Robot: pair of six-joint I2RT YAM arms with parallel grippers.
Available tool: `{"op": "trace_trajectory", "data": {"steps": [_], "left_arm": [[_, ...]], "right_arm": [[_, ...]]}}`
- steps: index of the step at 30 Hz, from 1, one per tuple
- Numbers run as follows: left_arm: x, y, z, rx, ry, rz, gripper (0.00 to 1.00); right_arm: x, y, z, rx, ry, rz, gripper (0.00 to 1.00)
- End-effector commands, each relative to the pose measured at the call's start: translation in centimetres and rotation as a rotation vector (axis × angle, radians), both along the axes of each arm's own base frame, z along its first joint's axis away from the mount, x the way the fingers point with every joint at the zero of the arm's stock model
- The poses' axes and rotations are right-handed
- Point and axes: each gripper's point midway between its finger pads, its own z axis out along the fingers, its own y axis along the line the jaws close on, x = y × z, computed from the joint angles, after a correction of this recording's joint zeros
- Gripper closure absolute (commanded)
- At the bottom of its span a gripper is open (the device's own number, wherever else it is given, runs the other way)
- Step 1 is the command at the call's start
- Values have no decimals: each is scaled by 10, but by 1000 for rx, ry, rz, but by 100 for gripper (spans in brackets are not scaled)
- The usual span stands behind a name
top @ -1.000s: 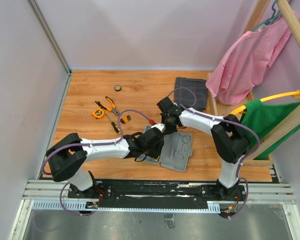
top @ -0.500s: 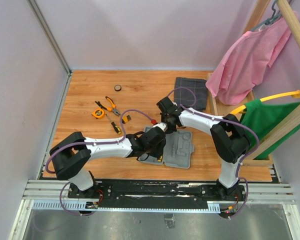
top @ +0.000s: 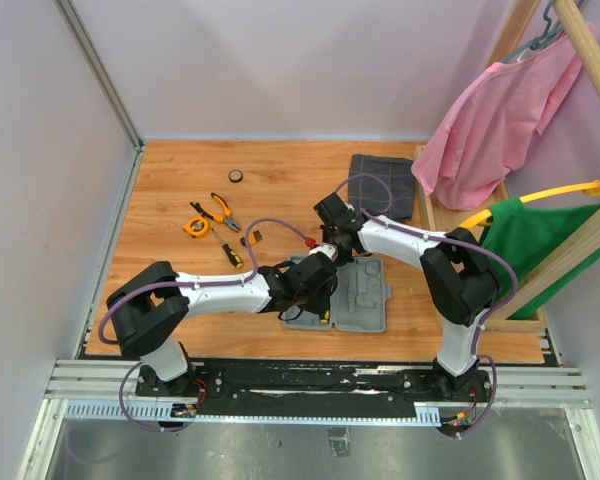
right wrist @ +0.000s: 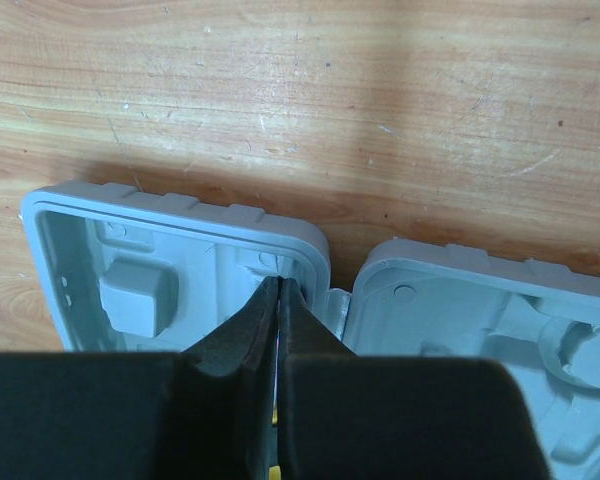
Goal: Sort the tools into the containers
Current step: Adjust the screwdriver in the storage box.
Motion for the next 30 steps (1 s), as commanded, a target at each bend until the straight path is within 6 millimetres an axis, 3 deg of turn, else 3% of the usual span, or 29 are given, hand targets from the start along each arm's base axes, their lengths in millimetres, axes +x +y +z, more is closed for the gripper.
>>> {"op": "trace_trajectory", "data": {"steps": [1,6,13,30], "left_arm": [[-62,111,-81,493,229,-31,91],[-59,125,-80,584,210,1,91],[-66,129,-99,655,234,-16,91],[-111,162,-148,739,393,-73,93]], "right_arm": [[-81,-64,-88,-287,293,40,99],[-79,-61,-85,-274,287,49,99],[-85,-70,-94,-315,311,52,99],[-94,-79,-103,-338,336,48,99]]}}
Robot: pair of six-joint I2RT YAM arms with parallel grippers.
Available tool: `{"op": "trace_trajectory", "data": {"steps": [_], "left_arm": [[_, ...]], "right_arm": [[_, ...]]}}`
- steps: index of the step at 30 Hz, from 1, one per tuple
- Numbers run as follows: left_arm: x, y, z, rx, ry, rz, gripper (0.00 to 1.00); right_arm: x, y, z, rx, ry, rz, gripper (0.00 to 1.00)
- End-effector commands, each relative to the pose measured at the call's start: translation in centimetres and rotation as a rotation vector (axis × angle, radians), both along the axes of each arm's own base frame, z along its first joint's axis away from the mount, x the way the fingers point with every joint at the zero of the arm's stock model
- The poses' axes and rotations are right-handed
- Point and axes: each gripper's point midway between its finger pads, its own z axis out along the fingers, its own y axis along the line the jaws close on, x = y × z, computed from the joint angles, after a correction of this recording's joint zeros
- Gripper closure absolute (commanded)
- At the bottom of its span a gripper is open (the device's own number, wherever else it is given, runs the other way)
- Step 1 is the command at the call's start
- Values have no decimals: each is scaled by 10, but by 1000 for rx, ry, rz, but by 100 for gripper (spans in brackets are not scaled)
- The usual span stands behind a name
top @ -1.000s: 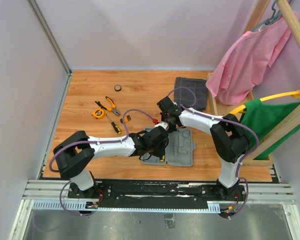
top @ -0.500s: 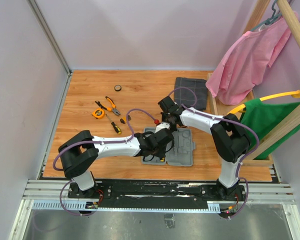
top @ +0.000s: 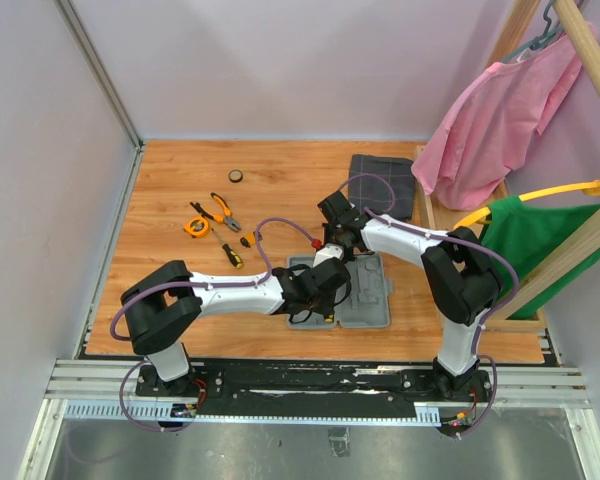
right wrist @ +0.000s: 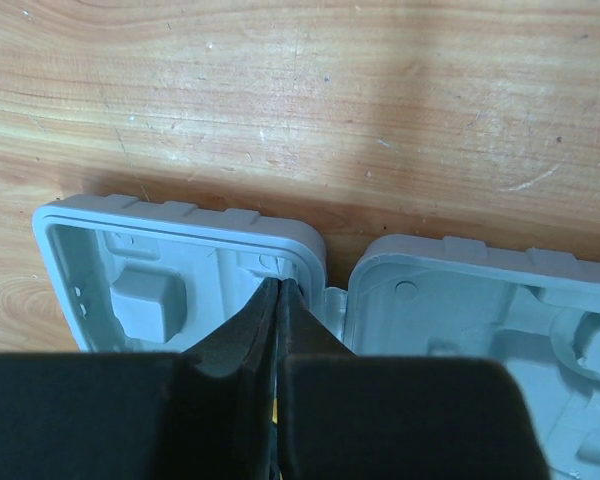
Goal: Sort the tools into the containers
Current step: Adjust the screwdriver in the storage box.
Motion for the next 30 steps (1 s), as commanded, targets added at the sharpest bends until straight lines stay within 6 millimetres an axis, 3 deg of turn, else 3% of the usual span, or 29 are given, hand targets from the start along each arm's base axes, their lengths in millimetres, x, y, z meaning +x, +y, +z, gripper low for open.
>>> {"op": "trace_trajectory", "data": {"steps": [1,5,10,17,21,30], "left_arm": [[-115,171,-142,644,457,-126,92],[-113,170,-140,643,447,-124,92],[-101,151,-122,569,384,-116,92],[-62,98,-71,401,208,-103,90],[-38,70,-41,322,106,-89,86],[7,26,30,184,-99,-46,79]], "right_arm": [[-98,-80,-103,-378,326,61,99],[-100,-84,-103,-389,327,59,99],[-88,-70,-79,-325,271,74,99],[-63,-36,-33,-191,179,124,99],[-55,-27,-19,-158,149,136,99],[-42,-12,7,-94,95,152,99]]}}
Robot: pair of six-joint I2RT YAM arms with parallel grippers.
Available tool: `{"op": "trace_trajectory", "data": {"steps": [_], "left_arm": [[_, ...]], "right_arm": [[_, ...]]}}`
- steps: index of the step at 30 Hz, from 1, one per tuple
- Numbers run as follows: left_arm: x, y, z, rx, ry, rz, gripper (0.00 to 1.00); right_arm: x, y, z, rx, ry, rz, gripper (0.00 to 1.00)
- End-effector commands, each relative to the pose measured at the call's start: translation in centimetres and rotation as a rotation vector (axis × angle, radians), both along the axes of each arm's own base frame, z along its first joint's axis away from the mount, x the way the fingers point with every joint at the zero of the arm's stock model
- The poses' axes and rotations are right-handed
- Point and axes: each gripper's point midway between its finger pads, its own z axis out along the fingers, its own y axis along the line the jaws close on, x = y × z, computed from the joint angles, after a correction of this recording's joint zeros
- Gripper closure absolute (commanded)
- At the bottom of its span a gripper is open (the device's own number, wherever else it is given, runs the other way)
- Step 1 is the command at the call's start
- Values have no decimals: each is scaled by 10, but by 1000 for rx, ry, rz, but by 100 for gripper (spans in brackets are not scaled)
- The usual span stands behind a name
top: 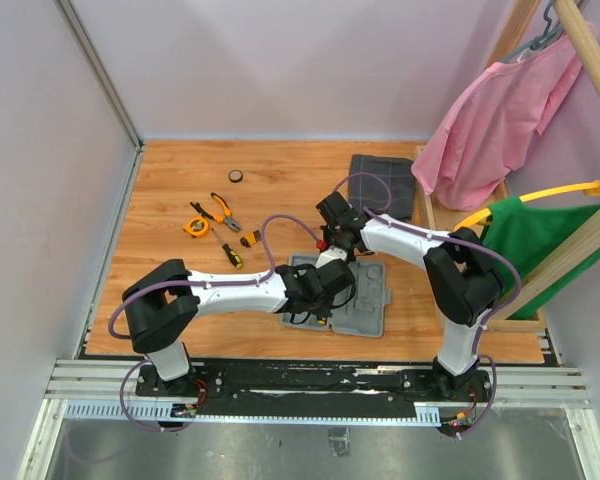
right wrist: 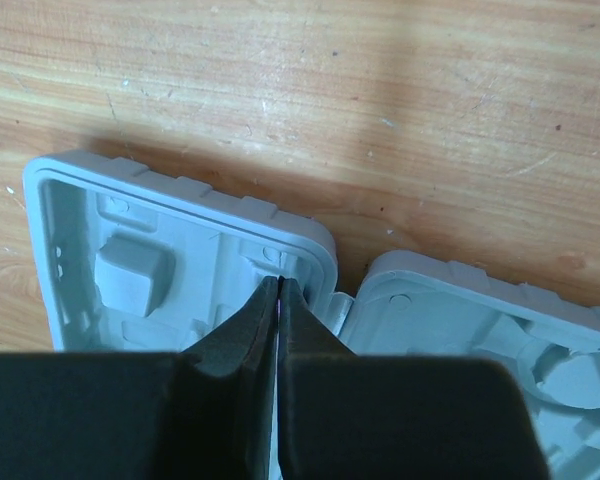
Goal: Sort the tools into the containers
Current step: Adjust the screwdriver in the storage box.
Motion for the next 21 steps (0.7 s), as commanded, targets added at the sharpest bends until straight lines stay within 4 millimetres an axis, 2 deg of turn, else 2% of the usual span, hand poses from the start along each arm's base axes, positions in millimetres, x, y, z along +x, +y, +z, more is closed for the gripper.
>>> {"op": "trace_trajectory", "data": {"steps": [1,7,12,16,21], "left_arm": [[6,20,12,114,-53,-20,77],[16,10,51,21,-126,-7,69],[15,13,73,-51,-160,2,63],[14,22,74,-57,-169,17,61],[8,38,60,-56,-156,43,61]], "right_arm": [[-39,-11,-9,-87,121,82,99],[-30,-3,13,-33,76,91,96],[-27,1,30,4,33,107,93],[-27,3,39,33,6,115,87],[-34,5,41,59,14,136,83]]}}
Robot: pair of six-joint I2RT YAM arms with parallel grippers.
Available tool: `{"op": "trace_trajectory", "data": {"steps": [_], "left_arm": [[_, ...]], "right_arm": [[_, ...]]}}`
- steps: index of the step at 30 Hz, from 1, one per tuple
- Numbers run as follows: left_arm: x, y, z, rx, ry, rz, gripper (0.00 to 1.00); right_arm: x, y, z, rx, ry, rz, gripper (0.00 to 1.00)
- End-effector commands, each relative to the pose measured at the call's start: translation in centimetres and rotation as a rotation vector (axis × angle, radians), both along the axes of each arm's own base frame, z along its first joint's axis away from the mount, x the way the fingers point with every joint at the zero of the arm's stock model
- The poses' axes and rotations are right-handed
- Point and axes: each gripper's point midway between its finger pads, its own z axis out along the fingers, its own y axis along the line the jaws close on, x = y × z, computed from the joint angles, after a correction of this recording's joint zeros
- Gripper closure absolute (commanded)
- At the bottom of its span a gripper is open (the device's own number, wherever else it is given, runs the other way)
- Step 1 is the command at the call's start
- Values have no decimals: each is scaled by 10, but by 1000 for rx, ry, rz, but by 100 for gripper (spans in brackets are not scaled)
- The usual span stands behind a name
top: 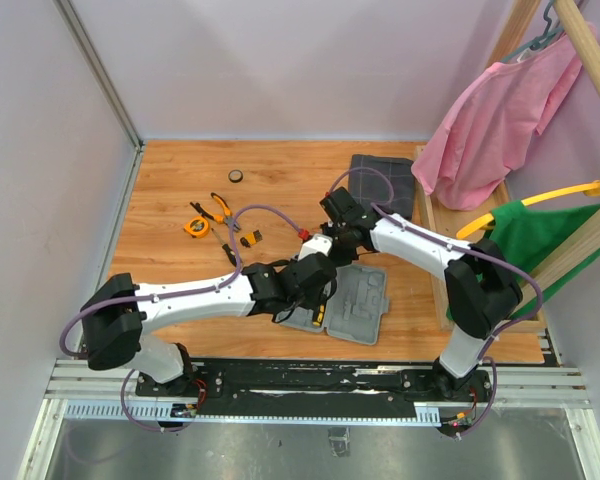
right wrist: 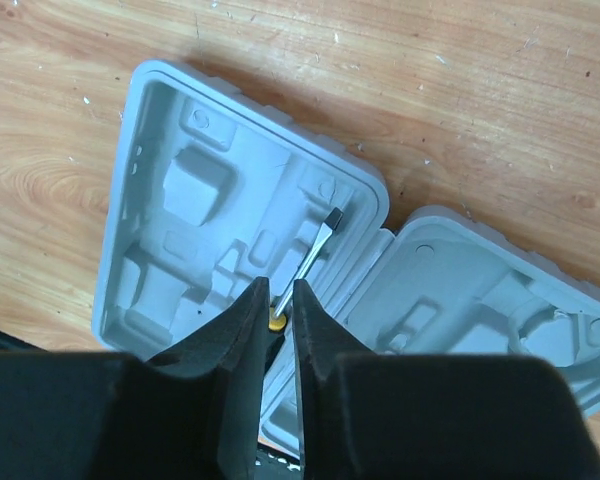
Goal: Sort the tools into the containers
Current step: Adjust the screwdriver in the storage box.
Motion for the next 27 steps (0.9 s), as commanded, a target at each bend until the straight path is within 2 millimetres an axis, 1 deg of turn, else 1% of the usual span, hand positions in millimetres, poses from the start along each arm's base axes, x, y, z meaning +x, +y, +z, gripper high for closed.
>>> {"op": "trace_trajectory", "data": {"steps": [1,6,8,12,14,17,19,21,27], "left_arm": [[0,17,-10,-13,-6,47,60],[-1,40,-28,-17,29,95,59],[0,49,-31,-21,29,112,58],[5,69,-36,-10,30,150,56],[6,79,-41,-2,31,163,54],[12,88,-44,-12,26,178,51],[11,90,-48,-18,35,174,50],[9,87,-52,-34,48,155,49],[-1,74,-65,-94,93,100,47]], "right_arm": [[-15,0,0,3,16,39,82],[-27,-4,0,-8,17,36,78],[-32,-9,-2,-25,16,19,77],[-42,-25,-9,-66,31,-42,75],[-49,-28,-15,-68,54,-53,74],[-54,-29,-22,-64,74,-69,72],[-55,-32,-25,-78,83,-75,71],[-54,-30,-29,-78,89,-72,70],[-49,-5,-33,60,127,-25,70]]}}
